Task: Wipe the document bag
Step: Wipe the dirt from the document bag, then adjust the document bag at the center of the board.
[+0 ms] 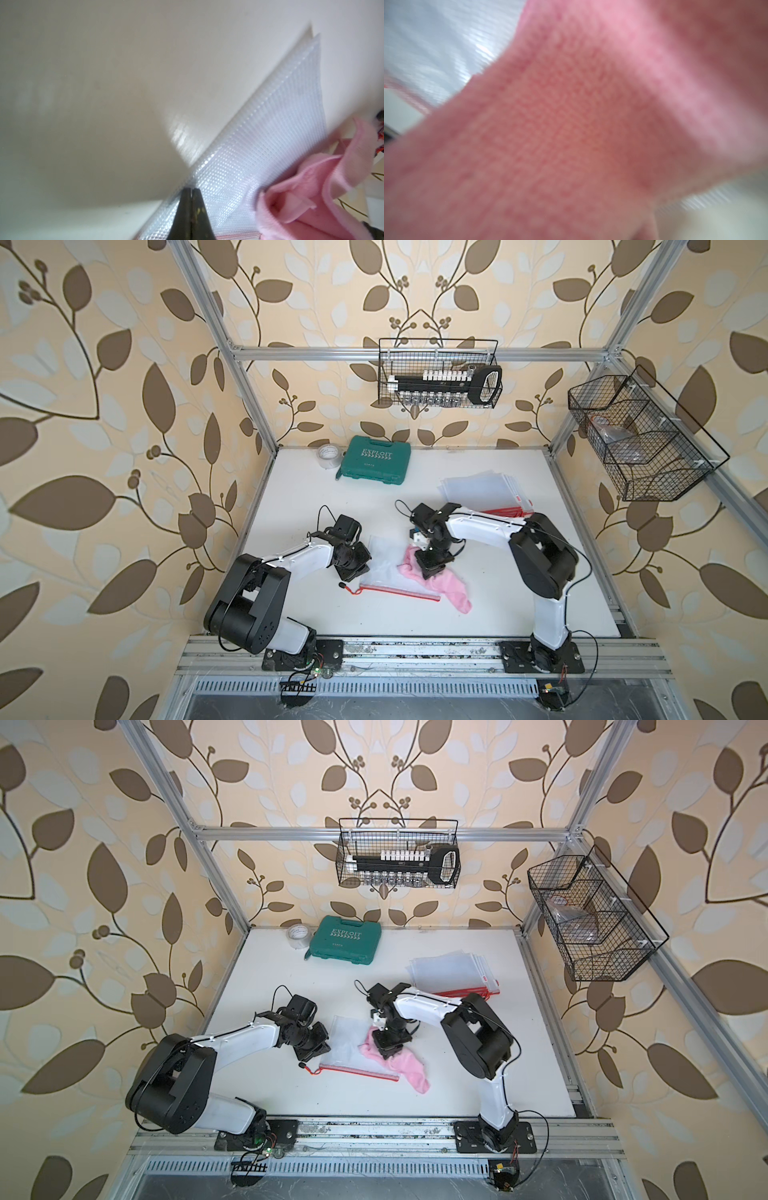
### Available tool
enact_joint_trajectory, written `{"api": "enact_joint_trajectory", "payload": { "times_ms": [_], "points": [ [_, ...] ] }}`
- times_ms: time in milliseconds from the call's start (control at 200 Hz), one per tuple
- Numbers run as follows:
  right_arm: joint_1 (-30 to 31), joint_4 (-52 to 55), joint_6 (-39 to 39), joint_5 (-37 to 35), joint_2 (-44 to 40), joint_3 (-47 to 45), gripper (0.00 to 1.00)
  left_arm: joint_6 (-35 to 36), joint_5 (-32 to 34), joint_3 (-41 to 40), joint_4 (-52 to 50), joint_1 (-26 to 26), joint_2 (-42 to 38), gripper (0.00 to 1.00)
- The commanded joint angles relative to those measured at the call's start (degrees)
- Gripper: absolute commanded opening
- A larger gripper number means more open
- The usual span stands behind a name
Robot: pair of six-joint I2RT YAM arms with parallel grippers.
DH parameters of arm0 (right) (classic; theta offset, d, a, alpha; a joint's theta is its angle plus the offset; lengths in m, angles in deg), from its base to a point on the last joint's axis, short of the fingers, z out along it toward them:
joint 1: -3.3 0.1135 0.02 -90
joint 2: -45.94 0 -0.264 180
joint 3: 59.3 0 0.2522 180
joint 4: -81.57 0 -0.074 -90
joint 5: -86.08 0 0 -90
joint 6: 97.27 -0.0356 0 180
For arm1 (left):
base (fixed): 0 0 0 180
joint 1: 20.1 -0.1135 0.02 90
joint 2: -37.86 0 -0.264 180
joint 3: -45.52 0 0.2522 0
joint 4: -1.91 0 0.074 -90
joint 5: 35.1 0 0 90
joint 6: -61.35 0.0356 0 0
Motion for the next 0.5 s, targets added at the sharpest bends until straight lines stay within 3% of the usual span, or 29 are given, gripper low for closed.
{"api": "enact_joint_trajectory", "payload": {
  "times_ms": [0, 210, 300, 370, 495],
  "points": [
    [0.5, 4.5, 0.2, -10.4, -3.8, -2.7, 0.0, -1.0, 5.2, -2.1, -5.0, -0.4, 0.5, 0.0],
    [-1.2, -2.6, -1.6, -6.1, 4.0, -1.0, 0.0, -1.4, 4.2, -1.3, -4.4, -0.4, 0.5, 0.0],
    [-1.3, -2.8, -1.4, -7.5, 7.0, 0.0, 0.0, -1.2, 4.3, -1.3, -5.2, -0.4, -2.6, 0.04],
    [-2.1, -3.1, -0.7, -8.3, 8.4, -0.5, 0.0, -1.3, 4.9, -1.3, -6.2, -0.4, -4.7, 0.11],
    [-4.3, -3.6, 1.5, -10.5, 10.3, -1.2, 0.0, -1.0, 6.3, -0.7, -9.3, -0.5, -8.7, 0.37]
  ]
}}
